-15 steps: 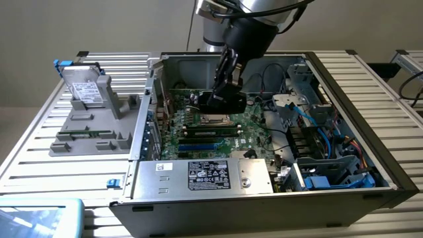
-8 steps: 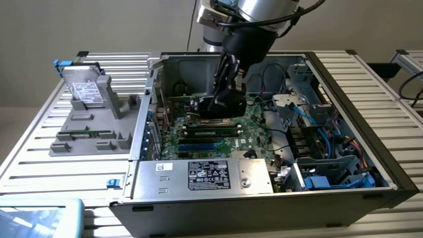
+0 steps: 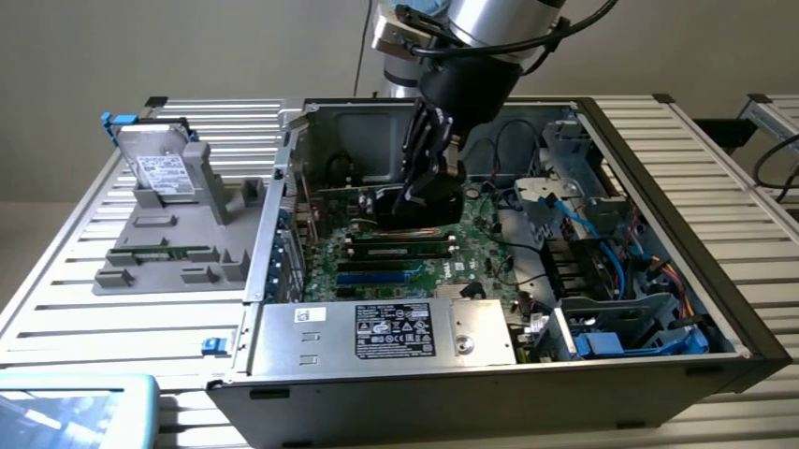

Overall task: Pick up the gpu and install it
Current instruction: 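Insert the gpu into the slot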

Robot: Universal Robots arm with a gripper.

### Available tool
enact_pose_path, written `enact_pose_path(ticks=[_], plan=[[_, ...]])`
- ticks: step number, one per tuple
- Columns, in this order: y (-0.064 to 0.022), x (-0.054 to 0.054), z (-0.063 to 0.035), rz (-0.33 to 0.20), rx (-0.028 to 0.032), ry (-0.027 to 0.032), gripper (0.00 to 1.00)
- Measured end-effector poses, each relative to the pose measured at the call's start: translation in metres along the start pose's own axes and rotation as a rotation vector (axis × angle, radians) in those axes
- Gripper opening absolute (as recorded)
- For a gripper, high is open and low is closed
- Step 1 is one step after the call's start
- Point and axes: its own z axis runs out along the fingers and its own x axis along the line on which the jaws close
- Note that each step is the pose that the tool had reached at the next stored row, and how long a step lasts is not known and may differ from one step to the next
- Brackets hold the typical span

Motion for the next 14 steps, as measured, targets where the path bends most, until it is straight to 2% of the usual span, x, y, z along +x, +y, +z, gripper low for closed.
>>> enact_pose_path(ticks=[6, 8, 10, 12, 14], plan=[[-0.0013, -0.001, 0.0110, 0.000, -0.0013, 0.0001, 0.28], [-0.0024, -0.001, 0.0139, -0.001, -0.0088, 0.0002, 0.28], [-0.0032, -0.001, 0.0162, -0.001, -0.0194, 0.0003, 0.28], [-0.0044, -0.001, 0.0196, -0.001, -0.0231, 0.0001, 0.28], [-0.0047, -0.001, 0.0202, -0.001, -0.0236, 0.0003, 0.28]])
